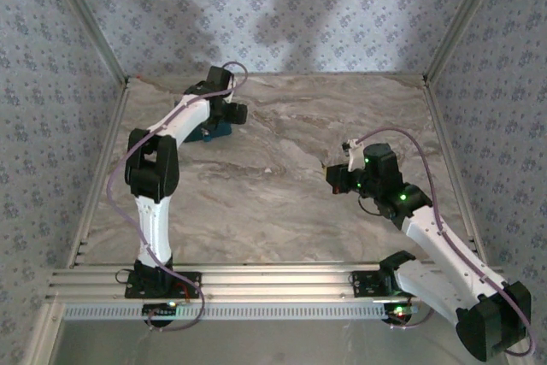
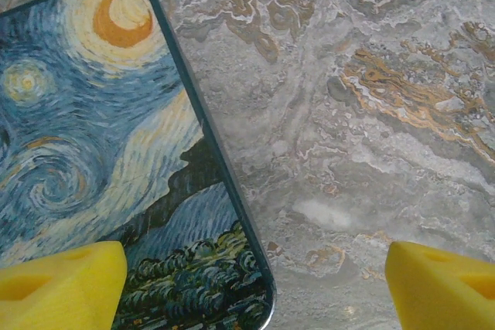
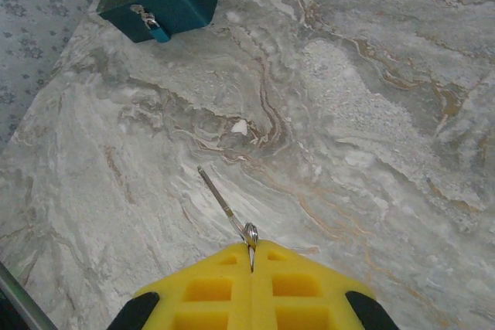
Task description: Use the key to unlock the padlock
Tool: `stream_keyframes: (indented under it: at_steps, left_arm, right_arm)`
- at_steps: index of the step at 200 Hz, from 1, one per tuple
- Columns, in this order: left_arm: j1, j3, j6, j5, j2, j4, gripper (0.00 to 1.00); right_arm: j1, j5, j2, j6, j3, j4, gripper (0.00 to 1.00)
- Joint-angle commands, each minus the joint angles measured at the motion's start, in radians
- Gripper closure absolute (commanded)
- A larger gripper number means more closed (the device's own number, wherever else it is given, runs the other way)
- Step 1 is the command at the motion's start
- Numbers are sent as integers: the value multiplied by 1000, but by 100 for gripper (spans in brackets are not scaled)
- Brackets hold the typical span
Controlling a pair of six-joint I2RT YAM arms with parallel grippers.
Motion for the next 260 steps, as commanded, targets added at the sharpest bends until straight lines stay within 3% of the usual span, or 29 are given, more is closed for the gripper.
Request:
stream_keyframes:
  at_steps: [1, 98, 171, 260]
  left_arm:
    - [-29, -3, 12, 16, 22, -46, 13]
    - [-165, -182, -25, 8, -87, -7, 13]
    - [-367, -259, -72, -18, -177, -5, 13]
    - [-583, -376, -213, 75, -231, 67, 13]
  right_arm:
    - [-17, 16, -20, 8, 13, -53, 100]
    - [-102, -16, -54, 8, 8, -113, 100]
    - [-148, -33, -74, 11, 1, -149, 100]
    - [-204, -17, -86, -3, 6, -204, 100]
